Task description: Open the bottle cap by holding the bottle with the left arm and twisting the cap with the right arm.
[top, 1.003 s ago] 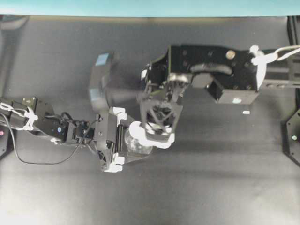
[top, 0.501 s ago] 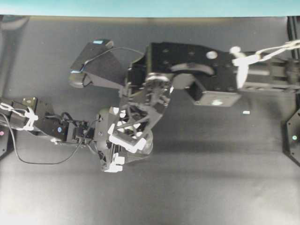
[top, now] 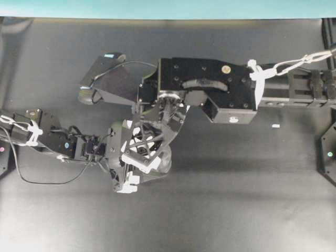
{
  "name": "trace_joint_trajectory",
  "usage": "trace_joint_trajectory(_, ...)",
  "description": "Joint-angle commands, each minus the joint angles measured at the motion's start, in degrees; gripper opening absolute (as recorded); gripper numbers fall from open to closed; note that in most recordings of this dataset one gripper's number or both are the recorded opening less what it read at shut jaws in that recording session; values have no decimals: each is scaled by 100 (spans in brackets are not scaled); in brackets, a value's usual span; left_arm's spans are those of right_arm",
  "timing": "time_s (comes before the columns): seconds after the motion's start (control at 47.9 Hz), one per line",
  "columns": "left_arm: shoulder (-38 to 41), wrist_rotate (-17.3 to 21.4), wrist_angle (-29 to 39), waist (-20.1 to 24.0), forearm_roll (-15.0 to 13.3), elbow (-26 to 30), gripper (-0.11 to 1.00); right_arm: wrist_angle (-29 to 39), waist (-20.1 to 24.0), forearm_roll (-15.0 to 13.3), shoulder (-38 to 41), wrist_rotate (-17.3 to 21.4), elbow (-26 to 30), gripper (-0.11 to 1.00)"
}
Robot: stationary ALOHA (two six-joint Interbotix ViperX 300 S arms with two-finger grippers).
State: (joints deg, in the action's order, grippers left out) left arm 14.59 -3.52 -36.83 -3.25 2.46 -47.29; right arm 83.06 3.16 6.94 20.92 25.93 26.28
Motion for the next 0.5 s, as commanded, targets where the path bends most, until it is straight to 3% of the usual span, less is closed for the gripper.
trace_joint_trajectory(0.0,0,-18,9,-35,18,18,80,-44,26,-9,-26,62,26,70)
trace_joint_trajectory(0.188,-9,-18,9,-35,18,26,80,-44,35,0,-35,26,-18,38)
trace_joint_trajectory(0.397,0,-18,9,-35,18,26,80,-44,35,-9,-53,-53,-97,38)
trace_joint_trajectory(0.48,0,-18,9,-35,18,35,80,-44,35,-18,-53,-316,-97,38)
